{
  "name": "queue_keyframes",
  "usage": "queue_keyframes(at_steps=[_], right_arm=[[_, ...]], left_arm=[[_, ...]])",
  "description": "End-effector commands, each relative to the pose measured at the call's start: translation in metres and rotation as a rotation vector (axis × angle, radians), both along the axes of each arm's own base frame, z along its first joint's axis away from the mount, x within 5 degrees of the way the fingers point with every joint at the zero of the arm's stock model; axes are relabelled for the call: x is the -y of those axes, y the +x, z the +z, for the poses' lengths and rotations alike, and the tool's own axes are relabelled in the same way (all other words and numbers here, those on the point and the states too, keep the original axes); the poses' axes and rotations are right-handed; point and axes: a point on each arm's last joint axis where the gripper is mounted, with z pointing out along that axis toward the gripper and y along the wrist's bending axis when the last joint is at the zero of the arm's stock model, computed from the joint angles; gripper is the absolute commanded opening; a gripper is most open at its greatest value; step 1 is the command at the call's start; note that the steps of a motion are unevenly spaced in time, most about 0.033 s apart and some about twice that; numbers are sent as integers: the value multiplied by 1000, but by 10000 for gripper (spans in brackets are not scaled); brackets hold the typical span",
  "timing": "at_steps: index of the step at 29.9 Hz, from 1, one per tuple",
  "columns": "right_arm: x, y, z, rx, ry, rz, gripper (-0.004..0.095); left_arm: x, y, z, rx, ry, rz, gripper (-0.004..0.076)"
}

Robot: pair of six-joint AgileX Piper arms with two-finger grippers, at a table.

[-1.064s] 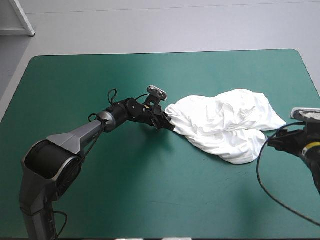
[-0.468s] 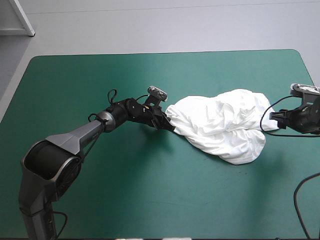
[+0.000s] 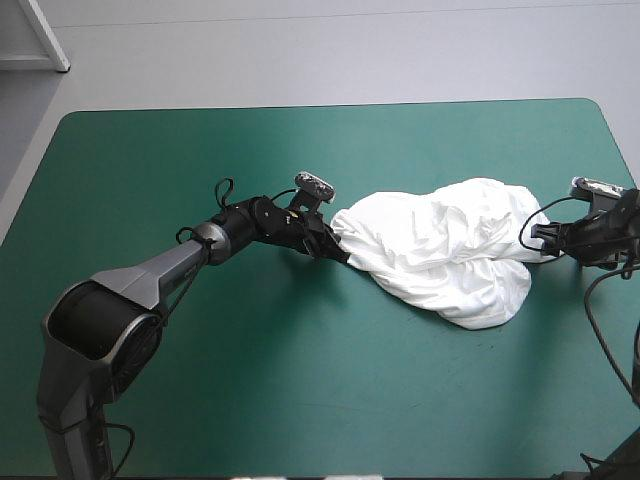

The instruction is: Fold the cloth

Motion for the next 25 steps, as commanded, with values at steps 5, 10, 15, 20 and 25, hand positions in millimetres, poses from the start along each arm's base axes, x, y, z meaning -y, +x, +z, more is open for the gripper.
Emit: queue_keyframes(at_steps=[5,10,15,20,25], right_arm=[[8,9,28,177,-69,-22,230],[9,11,30,207,-87,-22,-15],[9,11,30,210,-83,-26,-17],[1,-1,68,203,-74,53,-17],[-5,-13,113,243,-78,82,168]], left_arm=[[0,-1,37,84,-68,27,21],[0,-1,37,82,-69,26,21],[0,-1,37,80,-69,25,21],[-4,-6,63,156,-95,36,21],[-10,-9,89,269,-88,35,21]])
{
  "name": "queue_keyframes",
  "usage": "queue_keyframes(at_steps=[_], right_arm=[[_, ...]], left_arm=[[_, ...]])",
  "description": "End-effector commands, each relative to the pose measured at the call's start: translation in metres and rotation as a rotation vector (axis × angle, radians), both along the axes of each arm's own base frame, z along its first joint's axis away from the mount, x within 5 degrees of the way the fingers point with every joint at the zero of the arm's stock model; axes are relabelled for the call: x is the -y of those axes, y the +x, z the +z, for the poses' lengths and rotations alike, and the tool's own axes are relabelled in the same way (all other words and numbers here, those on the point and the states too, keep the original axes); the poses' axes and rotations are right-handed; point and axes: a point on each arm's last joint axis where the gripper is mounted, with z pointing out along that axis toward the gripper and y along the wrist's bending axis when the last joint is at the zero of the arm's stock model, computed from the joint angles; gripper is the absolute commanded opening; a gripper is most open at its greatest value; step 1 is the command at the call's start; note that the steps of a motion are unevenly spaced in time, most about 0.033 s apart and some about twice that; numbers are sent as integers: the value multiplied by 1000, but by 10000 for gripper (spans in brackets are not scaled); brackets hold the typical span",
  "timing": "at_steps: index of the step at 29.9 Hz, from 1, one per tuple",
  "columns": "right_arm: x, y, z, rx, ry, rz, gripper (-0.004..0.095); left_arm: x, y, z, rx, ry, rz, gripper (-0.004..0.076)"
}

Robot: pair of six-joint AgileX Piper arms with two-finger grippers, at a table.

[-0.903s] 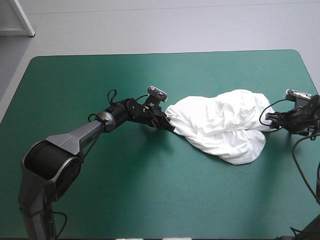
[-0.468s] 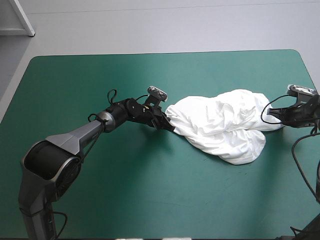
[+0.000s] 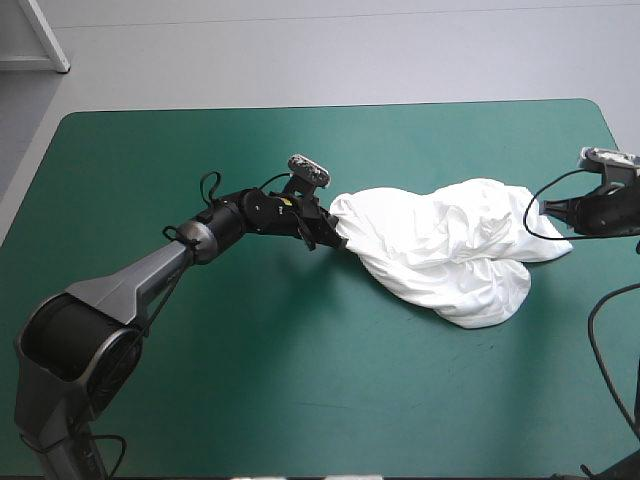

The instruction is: Fold the cloth

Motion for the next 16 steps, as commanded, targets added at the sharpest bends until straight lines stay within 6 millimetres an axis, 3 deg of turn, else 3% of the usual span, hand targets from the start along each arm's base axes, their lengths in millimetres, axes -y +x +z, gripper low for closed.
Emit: queue_keyframes(at_steps=[1,4,6,13,16], right_arm=[[-2,-9,50,131,-21,-7,300],[-2,-8,53,127,-12,-8,773],[-1,-6,50,121,-5,-19,902],[7,14,13,34,8,-24,739],[10,22,-4,-5,20,-26,720]], left_arm=[[-4,-3,46,144,-55,19,21],[-4,-3,45,137,-43,8,21],[-3,-4,43,123,-33,-2,21],[-3,-9,40,62,-24,-31,21],[-2,-11,39,43,-22,-38,21]])
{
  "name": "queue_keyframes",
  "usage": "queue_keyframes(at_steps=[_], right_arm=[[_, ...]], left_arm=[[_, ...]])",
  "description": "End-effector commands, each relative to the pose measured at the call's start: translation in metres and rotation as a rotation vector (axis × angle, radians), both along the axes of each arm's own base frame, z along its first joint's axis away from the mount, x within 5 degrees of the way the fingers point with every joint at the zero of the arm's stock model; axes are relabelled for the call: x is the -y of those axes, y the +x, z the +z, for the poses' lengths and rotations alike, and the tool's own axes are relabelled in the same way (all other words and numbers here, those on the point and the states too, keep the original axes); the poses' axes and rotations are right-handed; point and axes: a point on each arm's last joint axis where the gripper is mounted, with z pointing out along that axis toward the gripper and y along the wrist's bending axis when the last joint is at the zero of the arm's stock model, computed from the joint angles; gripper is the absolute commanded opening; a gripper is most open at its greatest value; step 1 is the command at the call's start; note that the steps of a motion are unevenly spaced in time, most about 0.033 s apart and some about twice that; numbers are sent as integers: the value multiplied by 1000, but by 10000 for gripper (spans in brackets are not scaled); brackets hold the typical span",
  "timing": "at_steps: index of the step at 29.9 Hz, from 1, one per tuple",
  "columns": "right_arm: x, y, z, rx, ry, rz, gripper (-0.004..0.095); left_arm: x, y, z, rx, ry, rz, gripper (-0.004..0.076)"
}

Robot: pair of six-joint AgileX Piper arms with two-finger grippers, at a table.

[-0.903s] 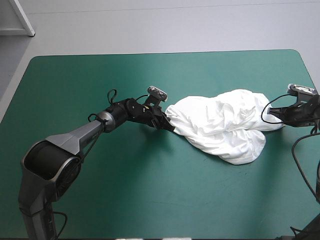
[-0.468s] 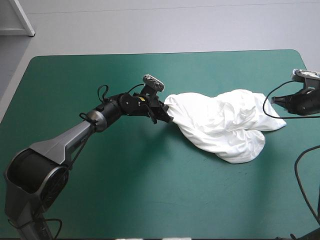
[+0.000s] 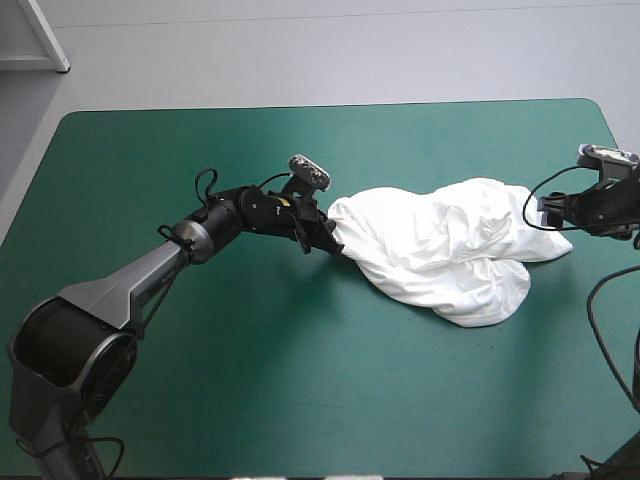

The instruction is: Fold the cloth

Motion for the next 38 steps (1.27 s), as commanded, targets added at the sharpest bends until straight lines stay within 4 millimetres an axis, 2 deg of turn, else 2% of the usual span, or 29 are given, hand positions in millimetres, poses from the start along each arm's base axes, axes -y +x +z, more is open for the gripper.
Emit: queue_keyframes(at_steps=[1,7,10,18,23,25,27,29,31,34,38], right_arm=[[6,8,7,59,-17,-19,720],[10,18,-24,-21,2,-21,718],[10,19,-32,-48,12,-23,686],[-8,19,-34,-89,24,22,369],[-26,22,-35,-101,36,47,308],[-31,23,-35,-103,16,66,245],[-34,23,-34,-99,6,76,130],[-35,22,-30,-88,1,78,-12],[-34,22,-23,-63,-19,76,-10],[-30,20,-1,-13,-81,69,-9],[-30,13,45,109,-127,64,-10]], left_arm=[[0,-3,34,64,-73,23,21],[0,-4,34,53,-77,28,21],[0,-4,34,53,-77,28,21],[0,-4,34,53,-77,28,21],[0,-4,34,53,-77,28,21],[0,-4,34,53,-77,28,21],[0,-4,34,53,-77,28,21],[0,-4,34,53,-77,28,21],[0,-4,34,54,-75,27,21],[-1,-4,35,62,-70,25,21],[-11,-4,51,123,-58,48,21]])
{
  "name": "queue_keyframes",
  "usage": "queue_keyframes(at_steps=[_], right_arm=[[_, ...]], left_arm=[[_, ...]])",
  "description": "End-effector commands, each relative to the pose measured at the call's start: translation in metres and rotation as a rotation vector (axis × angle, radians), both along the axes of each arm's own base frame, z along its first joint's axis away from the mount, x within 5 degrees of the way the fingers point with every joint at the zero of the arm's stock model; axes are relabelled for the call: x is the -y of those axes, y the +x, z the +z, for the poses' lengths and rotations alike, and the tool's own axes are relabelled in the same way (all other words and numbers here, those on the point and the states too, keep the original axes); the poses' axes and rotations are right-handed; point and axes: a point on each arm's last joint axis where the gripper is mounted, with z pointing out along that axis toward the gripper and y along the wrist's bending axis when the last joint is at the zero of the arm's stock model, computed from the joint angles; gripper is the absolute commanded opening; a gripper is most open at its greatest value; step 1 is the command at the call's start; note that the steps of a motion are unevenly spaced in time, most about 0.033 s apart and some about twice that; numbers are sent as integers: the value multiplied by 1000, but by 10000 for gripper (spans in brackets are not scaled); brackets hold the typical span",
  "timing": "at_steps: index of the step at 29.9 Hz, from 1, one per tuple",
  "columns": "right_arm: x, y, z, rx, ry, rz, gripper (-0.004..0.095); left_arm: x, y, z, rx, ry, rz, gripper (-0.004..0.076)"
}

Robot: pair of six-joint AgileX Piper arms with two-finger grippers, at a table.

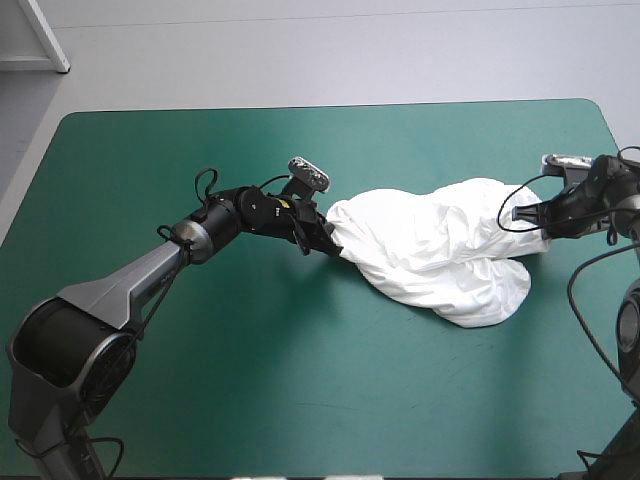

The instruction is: Fold the cloth

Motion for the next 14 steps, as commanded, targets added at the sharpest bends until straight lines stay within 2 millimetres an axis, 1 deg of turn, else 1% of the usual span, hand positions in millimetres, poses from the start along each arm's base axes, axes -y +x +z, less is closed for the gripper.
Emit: queue_keyframes(at_steps=[1,2,5,7,12,14], right_arm=[[-1,-11,72,214,-53,-4,-10],[-1,-13,82,240,-57,-4,-14],[-4,-24,123,353,-68,-5,-13],[-7,-34,153,430,-70,-7,-13],[-17,-69,226,626,-76,3,-14],[-21,-86,253,699,-83,10,-14]], left_arm=[[-13,-3,57,164,-68,59,21],[-16,-5,63,186,-71,65,21],[-29,-10,89,261,-75,89,21],[-38,-15,113,307,-94,104,21],[-59,-36,186,448,-136,103,21],[-67,-50,221,524,-150,96,21]])
